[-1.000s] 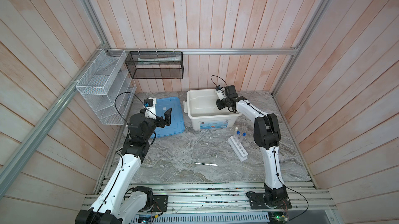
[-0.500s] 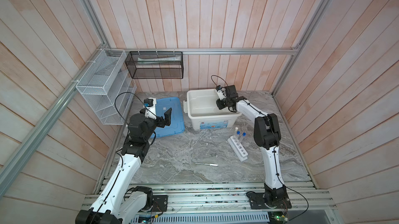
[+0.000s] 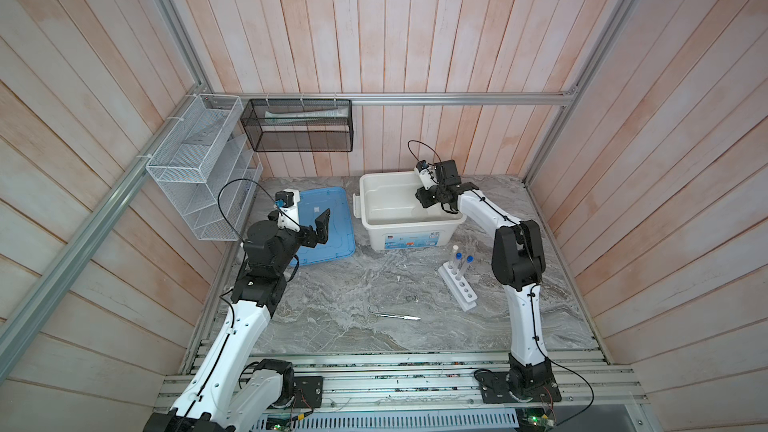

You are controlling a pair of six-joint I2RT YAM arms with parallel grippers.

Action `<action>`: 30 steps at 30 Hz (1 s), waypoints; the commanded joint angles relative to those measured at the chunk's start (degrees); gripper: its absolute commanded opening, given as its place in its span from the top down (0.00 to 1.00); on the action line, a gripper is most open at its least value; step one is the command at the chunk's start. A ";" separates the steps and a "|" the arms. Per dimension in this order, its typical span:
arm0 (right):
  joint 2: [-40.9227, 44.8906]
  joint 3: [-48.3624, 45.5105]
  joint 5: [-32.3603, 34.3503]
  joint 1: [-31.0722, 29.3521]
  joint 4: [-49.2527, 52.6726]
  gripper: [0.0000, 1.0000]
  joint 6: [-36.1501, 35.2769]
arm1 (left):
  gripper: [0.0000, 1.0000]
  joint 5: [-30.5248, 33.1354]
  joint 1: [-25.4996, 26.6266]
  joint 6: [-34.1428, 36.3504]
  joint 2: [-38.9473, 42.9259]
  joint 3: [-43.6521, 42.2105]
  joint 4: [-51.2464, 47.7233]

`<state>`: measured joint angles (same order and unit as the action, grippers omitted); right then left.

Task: Organize the chemistry lab equipment
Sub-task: 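Move the right gripper over the steel scissors while the left gripper follows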

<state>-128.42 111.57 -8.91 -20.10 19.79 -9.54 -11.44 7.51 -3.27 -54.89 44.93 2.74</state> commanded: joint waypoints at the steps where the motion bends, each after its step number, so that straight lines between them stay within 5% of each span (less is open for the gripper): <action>1: 7.02 2.75 0.19 0.24 1.79 0.64 -1.35 | 0.00 -2.83 -0.30 -0.61 1.57 0.78 -2.88; 7: 17.17 -1.38 3.30 -0.71 3.43 0.63 -2.19 | 0.09 3.88 6.02 7.04 7.12 -1.80 -4.91; 14: 38.74 -20.37 7.27 -5.03 3.54 0.63 -3.22 | 0.10 9.79 17.60 8.89 8.40 -0.93 -22.28; 19: 50.48 -33.54 12.56 -13.29 10.89 0.63 -0.13 | 0.14 -1.68 20.72 7.85 9.69 -4.51 -29.39; 24: 57.99 -43.41 10.38 -25.39 16.45 0.63 3.49 | 0.13 4.73 25.71 12.28 9.26 -2.92 -31.34; 30: 58.82 -53.11 6.47 -34.02 16.91 0.63 11.12 | 0.07 8.40 24.72 5.25 8.36 -5.22 -22.48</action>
<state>-69.93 61.91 -0.23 -52.27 34.50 -3.57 -4.60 32.91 5.23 -46.72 40.97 -24.51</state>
